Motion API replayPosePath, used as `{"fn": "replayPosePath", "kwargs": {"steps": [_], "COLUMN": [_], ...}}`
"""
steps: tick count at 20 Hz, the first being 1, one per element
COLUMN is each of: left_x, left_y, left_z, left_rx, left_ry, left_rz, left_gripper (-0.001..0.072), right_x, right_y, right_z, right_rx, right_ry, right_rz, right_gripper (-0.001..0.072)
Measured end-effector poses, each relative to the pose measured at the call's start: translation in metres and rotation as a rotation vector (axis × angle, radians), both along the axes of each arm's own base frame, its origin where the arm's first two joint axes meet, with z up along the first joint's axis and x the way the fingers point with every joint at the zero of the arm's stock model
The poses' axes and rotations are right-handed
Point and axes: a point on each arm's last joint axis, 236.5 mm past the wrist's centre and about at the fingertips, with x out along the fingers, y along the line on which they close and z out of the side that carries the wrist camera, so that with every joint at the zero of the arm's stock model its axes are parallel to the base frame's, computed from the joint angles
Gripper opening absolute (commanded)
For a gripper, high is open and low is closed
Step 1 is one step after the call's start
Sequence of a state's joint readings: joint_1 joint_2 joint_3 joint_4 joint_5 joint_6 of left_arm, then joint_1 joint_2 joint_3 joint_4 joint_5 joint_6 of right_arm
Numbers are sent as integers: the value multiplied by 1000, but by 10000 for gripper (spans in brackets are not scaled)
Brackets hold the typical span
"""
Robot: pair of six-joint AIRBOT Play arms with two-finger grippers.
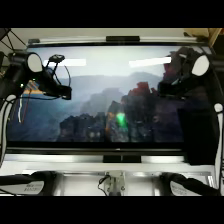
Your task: Fold the shirts.
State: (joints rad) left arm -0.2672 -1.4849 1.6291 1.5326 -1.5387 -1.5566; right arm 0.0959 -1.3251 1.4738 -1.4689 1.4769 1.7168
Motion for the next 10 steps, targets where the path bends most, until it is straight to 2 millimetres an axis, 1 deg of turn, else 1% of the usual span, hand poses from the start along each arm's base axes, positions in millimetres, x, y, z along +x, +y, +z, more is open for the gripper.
{"fn": "replayPosePath", "kwargs": {"steps": [3,6,10], "left_x": [2,4,5], "left_y": [-2,-3,8], "left_z": [5,16,24], "left_rx": [-14,-34,-25], "left_ry": [-33,-124,-207], "left_rz": [-2,-24,-23], "left_gripper": [596,596,597], "right_x": [-2,-2,-2], "right_y": [3,4,4], "right_z": [-1,-2,-2], "right_rx": [1,1,1], "right_ry": [8,10,11], "right_rz": [8,9,9], "right_gripper": [558,558,558]}}
